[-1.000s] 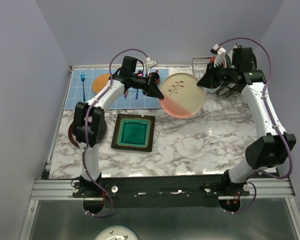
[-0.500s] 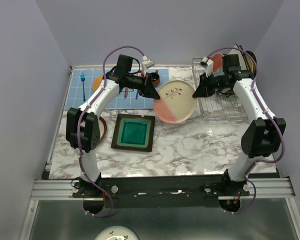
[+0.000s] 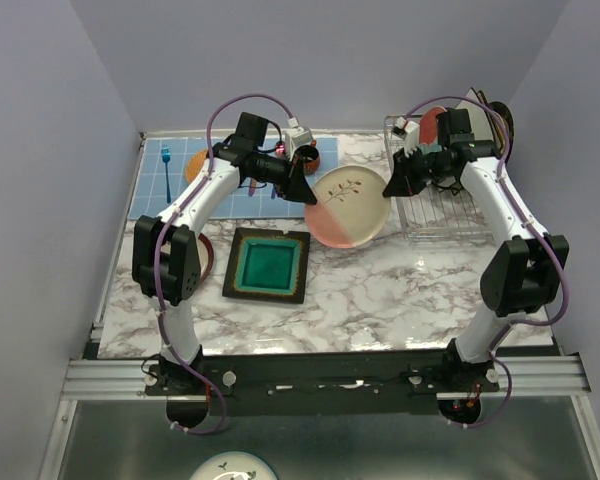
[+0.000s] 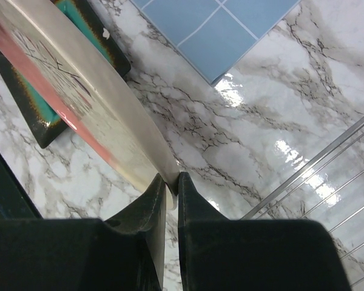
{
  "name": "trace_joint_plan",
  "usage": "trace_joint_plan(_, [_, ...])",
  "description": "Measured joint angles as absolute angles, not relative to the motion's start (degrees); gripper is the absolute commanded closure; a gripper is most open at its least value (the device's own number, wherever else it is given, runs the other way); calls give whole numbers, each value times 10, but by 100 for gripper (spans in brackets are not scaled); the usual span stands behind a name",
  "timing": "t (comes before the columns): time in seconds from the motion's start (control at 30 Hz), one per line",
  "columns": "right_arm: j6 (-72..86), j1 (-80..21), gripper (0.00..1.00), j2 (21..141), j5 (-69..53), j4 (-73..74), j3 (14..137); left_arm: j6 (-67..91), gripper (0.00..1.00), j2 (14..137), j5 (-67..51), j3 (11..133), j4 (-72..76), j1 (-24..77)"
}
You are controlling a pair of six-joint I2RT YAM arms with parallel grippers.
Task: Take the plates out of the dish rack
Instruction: Place the plate at the center of the board.
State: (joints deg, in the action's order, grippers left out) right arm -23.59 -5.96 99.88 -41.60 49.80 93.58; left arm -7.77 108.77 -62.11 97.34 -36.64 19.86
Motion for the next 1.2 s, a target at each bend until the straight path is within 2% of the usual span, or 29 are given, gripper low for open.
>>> trace_joint_plan(0.77, [-270,-65,99,985,-359,526,865,-164,100,1172,-552,981,-426,228])
trace_joint_plan(1.2, [-277,-68,99,974,-326,559,827,-227,100,1235,-526,1023,-487,253])
